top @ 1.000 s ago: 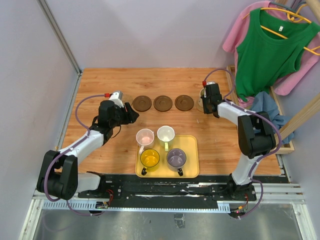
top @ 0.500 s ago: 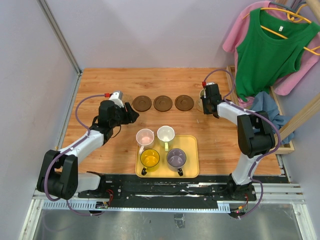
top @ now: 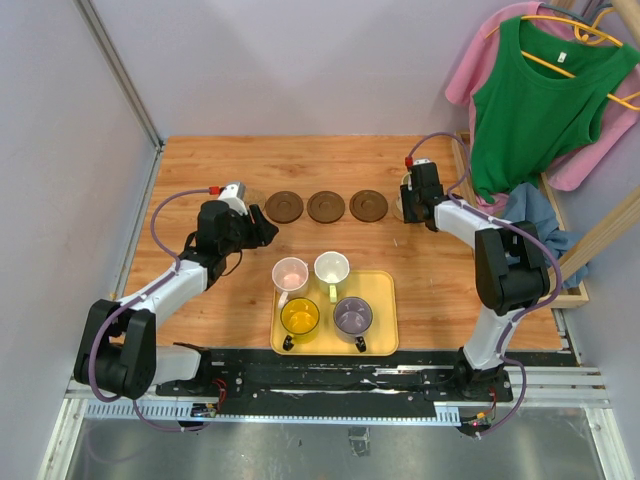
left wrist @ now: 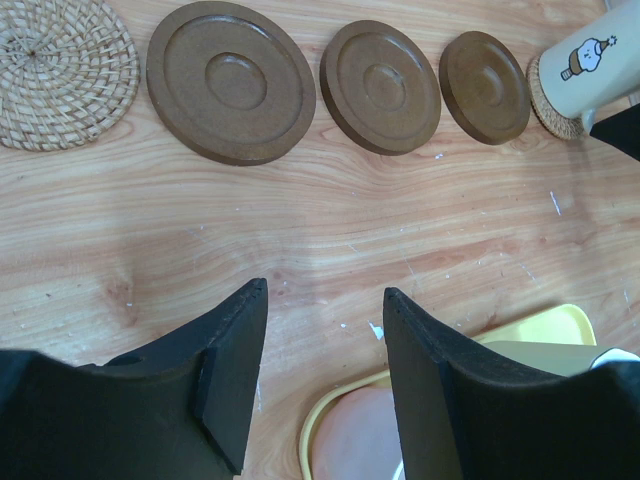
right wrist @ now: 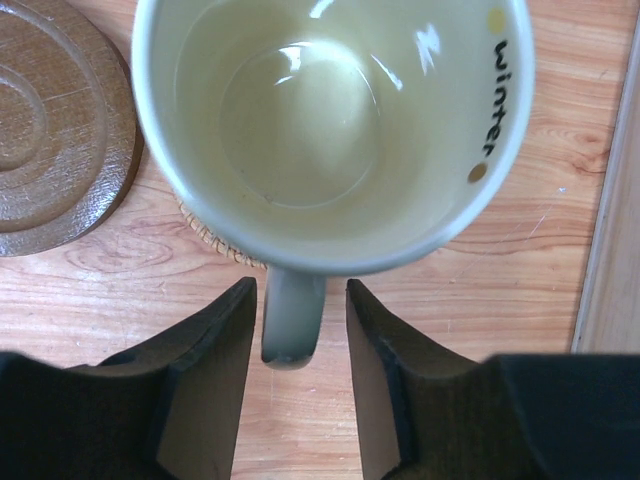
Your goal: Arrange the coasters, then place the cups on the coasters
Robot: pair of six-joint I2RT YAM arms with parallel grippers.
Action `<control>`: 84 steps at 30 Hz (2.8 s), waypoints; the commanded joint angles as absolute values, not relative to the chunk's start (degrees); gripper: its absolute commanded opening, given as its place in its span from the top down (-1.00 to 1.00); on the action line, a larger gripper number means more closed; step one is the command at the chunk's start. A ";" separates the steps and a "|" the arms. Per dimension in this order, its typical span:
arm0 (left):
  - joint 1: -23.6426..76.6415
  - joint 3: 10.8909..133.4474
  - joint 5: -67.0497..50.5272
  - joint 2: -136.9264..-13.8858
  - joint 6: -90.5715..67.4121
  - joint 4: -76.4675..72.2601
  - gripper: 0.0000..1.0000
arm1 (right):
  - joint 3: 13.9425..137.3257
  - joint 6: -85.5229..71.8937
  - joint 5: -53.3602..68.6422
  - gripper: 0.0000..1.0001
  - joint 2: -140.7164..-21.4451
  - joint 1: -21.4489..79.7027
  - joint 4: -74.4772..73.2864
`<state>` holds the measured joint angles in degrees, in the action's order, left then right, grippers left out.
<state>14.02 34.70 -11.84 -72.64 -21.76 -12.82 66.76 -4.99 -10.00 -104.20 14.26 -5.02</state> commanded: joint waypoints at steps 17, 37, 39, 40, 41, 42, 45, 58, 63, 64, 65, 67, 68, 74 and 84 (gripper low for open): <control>14.41 34.95 -12.57 -72.38 -21.93 -14.79 -0.08 | 61.24 -9.64 -11.90 -0.75 -94.20 16.76 -7.38; 14.41 33.39 -12.90 -69.36 -21.73 -14.53 -0.08 | 48.78 -17.73 -6.81 -0.97 -59.50 31.91 -21.36; 14.41 33.35 -12.92 -69.13 -21.69 -14.06 -0.09 | 47.83 -18.68 -8.38 -0.97 -57.48 36.23 -23.27; 14.44 33.34 -12.91 -69.01 -21.63 -13.88 -0.09 | 47.29 -19.28 -9.05 -0.97 -56.67 38.33 -24.09; 14.49 33.32 -12.98 -68.85 -21.71 -13.75 -0.10 | 46.71 -19.95 -9.56 -0.97 -56.02 40.11 -24.75; 14.50 33.31 -13.00 -68.70 -21.80 -13.54 -0.10 | 46.17 -20.68 -9.80 -0.97 -55.34 41.82 -25.42; 14.97 33.09 -12.84 -67.86 -21.91 -12.97 -0.13 | 44.72 -22.42 -9.59 -0.97 -53.49 45.88 -27.09; 16.99 30.89 -11.48 -63.69 -22.01 -10.55 -0.28 | 40.02 -31.39 -16.58 -0.97 -51.41 66.39 -31.22; 17.44 30.17 -10.98 -62.23 -22.14 -10.16 -0.29 | 39.55 -34.66 -18.91 -0.97 -52.76 72.16 -30.63; 17.55 30.26 -10.97 -62.15 -22.07 -9.97 -0.29 | 39.68 -35.28 -19.49 -0.97 -53.45 73.14 -30.78; 17.62 30.19 -11.03 -62.07 -22.04 -9.84 -0.29 | 39.72 -36.06 -20.11 -0.97 -54.20 74.09 -30.95; 17.74 30.08 -11.13 -61.97 -22.01 -9.82 -0.29 | 40.30 -37.85 -21.38 -0.97 -56.31 75.62 -31.93; 17.75 30.00 -11.26 -61.94 -22.02 -9.84 -0.29 | 40.60 -39.02 -21.89 -0.97 -57.63 76.07 -32.78; 18.04 28.90 -11.75 -61.86 -22.46 -10.77 -0.29 | 43.02 -43.76 -23.63 -0.97 -65.69 77.43 -36.54; 18.15 27.84 -11.66 -62.26 -22.59 -11.54 -0.29 | 45.35 -43.30 -22.93 -0.98 -73.86 77.43 -36.00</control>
<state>17.76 28.49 -11.51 -62.87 -22.37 -10.17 43.29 -42.13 -21.26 -72.58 76.60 -35.05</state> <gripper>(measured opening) 0.646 0.990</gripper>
